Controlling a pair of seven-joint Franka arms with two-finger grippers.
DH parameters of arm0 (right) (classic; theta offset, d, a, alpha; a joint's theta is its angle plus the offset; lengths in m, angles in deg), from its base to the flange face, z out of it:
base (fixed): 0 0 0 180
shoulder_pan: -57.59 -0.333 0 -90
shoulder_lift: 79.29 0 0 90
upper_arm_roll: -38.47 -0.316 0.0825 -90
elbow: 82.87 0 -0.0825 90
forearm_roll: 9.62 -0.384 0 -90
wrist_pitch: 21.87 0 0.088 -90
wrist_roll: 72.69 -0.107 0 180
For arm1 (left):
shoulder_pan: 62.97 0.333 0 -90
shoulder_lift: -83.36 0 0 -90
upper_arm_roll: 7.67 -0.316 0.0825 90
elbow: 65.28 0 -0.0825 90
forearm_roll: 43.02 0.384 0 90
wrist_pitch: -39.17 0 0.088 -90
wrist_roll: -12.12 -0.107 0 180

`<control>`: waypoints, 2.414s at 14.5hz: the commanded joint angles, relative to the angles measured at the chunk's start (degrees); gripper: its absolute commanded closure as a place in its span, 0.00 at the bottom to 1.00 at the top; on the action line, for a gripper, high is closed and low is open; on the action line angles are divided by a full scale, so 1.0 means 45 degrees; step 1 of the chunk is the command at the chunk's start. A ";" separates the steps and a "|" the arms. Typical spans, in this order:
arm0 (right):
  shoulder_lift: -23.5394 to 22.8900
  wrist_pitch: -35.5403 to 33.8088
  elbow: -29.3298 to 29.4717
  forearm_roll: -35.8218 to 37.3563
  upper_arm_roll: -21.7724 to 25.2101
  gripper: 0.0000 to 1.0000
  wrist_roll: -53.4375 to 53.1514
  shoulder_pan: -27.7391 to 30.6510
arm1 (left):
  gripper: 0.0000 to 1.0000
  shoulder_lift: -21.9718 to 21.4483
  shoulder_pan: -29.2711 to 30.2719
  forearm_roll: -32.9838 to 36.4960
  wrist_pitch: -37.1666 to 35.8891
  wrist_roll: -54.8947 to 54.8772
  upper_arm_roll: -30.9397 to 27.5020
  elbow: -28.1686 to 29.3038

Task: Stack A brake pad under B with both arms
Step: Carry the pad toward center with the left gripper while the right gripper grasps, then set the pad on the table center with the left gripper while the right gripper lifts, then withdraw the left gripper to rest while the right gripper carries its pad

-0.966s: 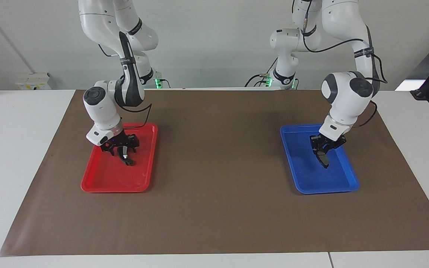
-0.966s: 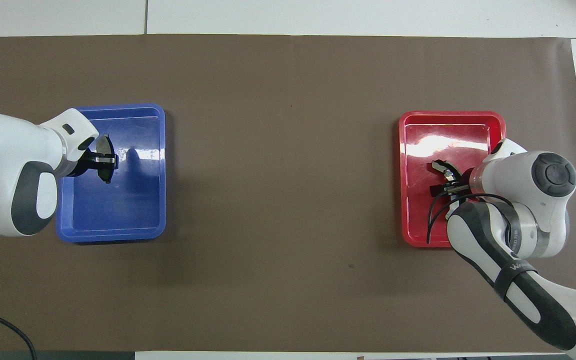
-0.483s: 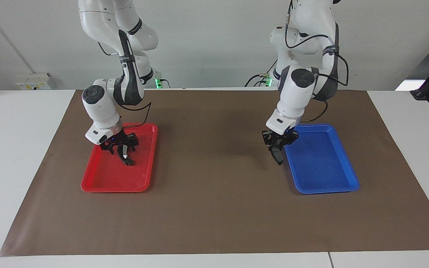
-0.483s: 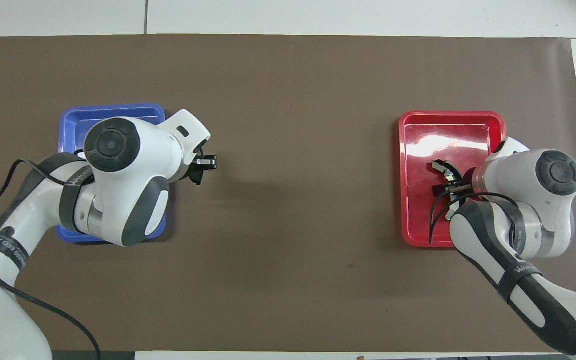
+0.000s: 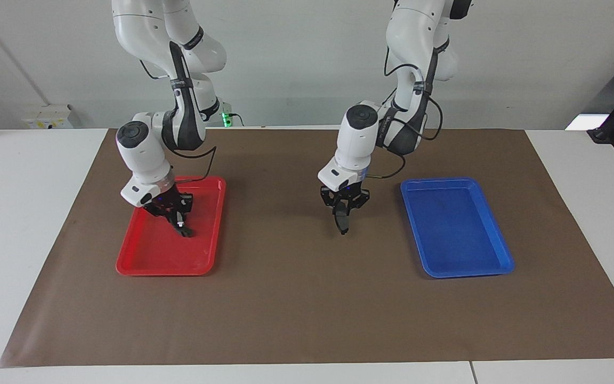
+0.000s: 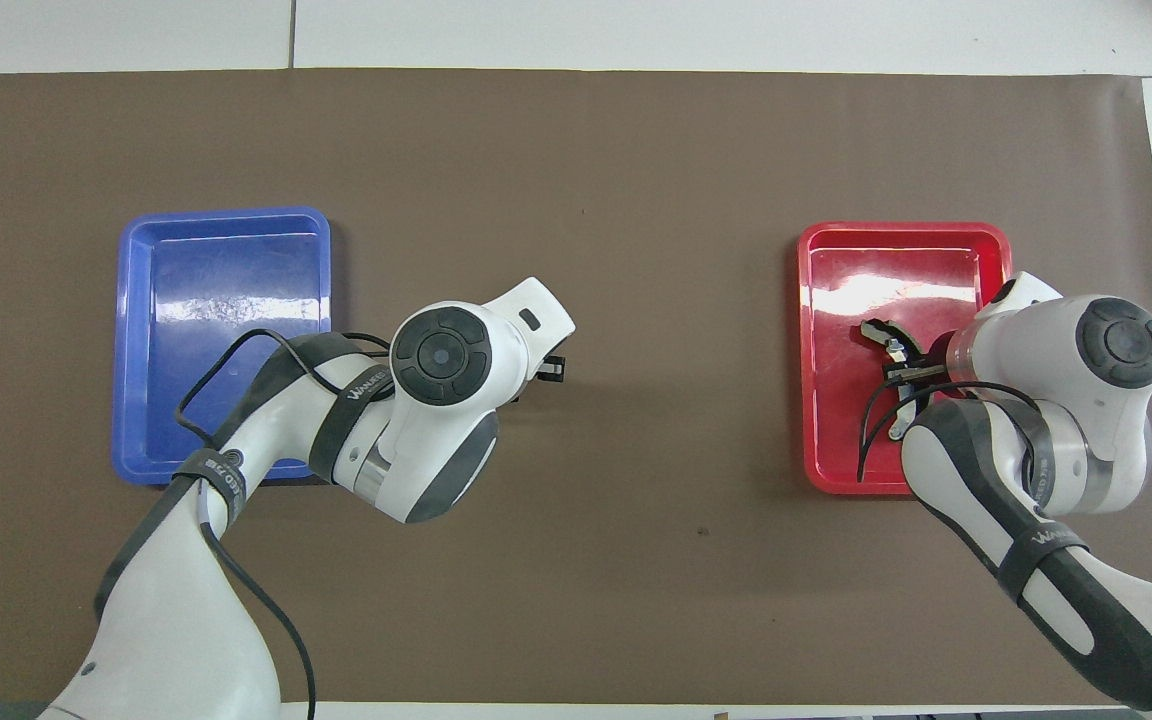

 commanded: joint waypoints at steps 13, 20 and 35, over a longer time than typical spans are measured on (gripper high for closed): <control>-0.0286 -0.5181 0.5331 -0.0234 -0.0402 1.00 -0.1501 -0.2101 | 0.01 -0.1715 0.1085 0.0057 -0.2321 -0.0437 -0.0247 -0.0323; -0.2973 -0.5648 0.8391 -0.0973 -0.0519 1.00 -0.5071 -0.4520 | 0.01 -0.4157 0.4172 0.0057 -0.4902 -0.3285 -0.0325 -0.0460; -0.5989 -0.3619 1.0157 -0.0372 -0.0499 1.00 -0.9257 -0.7845 | 0.01 -0.4316 0.7905 -0.0880 -1.0275 -0.6807 -0.0423 -0.3918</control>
